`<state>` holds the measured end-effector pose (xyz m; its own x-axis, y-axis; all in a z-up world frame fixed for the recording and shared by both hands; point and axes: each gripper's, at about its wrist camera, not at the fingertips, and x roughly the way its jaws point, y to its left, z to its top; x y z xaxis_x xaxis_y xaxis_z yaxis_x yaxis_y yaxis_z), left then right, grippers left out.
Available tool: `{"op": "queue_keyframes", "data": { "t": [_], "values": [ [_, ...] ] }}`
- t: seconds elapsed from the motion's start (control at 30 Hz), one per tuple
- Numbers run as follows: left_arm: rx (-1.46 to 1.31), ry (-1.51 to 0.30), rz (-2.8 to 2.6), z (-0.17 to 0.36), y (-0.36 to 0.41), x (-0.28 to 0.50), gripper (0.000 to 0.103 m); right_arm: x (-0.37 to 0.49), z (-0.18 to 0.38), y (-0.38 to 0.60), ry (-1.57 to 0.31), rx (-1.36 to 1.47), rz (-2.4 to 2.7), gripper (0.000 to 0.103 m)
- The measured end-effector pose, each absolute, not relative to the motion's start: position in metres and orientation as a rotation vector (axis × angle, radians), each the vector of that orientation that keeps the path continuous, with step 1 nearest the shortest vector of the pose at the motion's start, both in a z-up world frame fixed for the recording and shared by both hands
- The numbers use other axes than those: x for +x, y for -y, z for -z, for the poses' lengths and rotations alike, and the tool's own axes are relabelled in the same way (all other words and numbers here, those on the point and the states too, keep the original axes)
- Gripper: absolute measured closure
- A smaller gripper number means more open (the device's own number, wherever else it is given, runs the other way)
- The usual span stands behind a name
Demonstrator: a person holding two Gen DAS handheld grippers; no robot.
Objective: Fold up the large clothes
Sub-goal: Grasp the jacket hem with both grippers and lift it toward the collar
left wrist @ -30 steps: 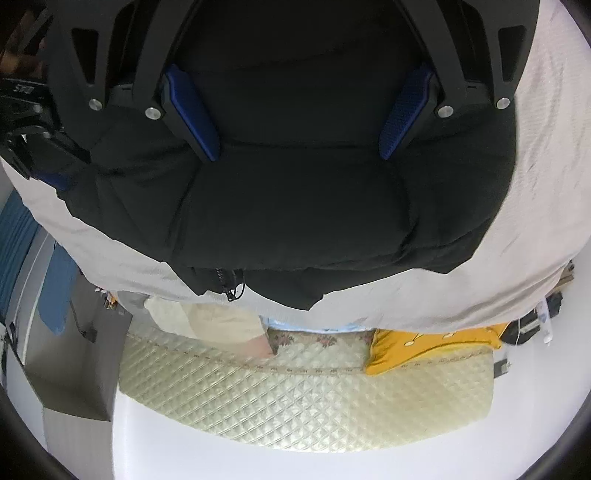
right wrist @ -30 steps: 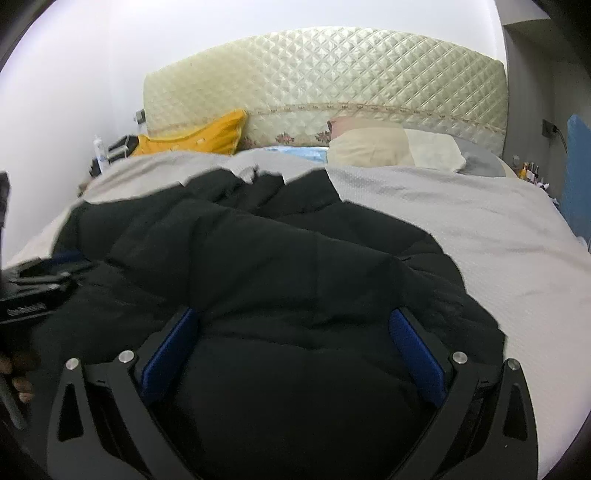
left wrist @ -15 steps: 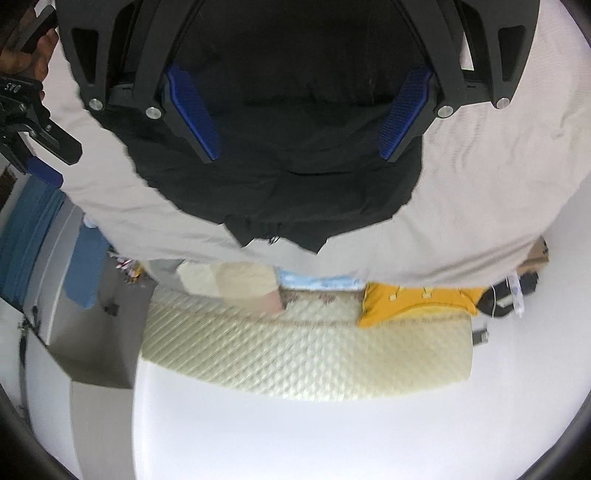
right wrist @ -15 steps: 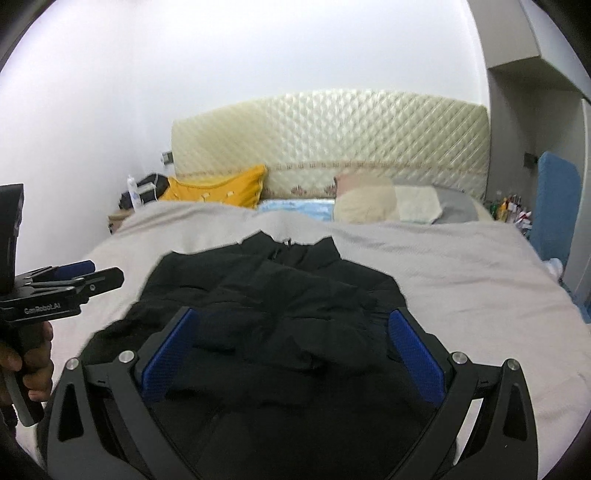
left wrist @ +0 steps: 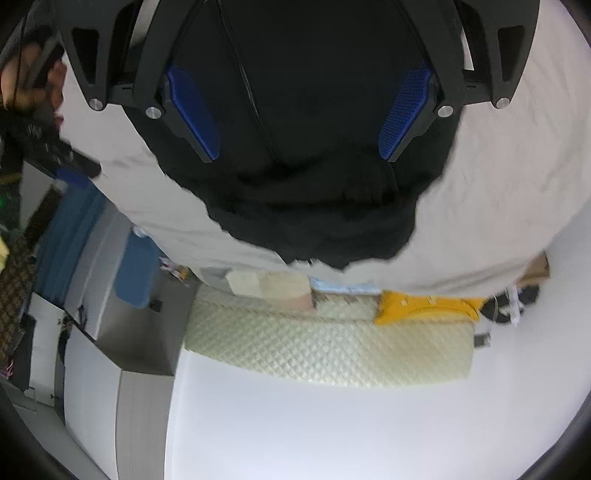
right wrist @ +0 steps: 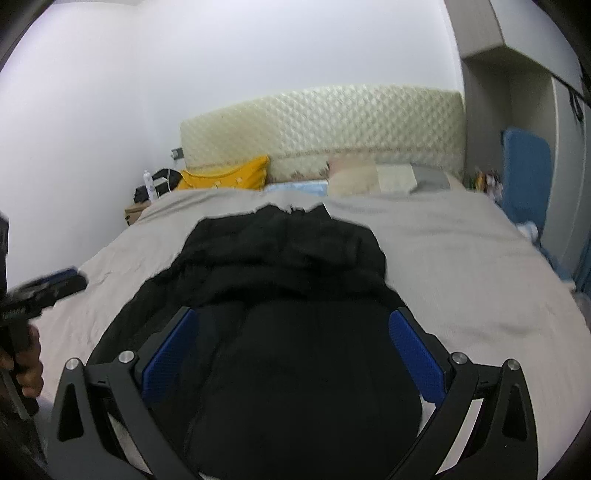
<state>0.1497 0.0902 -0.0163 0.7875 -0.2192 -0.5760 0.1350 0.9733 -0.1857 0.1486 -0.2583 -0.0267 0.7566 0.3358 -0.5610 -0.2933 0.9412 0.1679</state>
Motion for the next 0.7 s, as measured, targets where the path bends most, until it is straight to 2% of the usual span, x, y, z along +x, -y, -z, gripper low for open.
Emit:
{"op": "queue_keyframes", "data": {
  "t": [0.17,0.53,0.7],
  "values": [
    [-0.174,-0.720,0.185,0.050,-0.111,0.133,0.015,0.159,0.053,0.297,-0.795,0.173,-0.330,0.000],
    [-0.456,-0.845,0.070,0.104,-0.203,0.170,0.015,0.206,0.166,0.349,-1.227,0.383,-0.177,0.000],
    [-0.478,-0.938,0.012,0.127,-0.237,0.184,0.015,0.211,0.208,0.365,-1.369,0.460,-0.078,0.001]
  ]
}}
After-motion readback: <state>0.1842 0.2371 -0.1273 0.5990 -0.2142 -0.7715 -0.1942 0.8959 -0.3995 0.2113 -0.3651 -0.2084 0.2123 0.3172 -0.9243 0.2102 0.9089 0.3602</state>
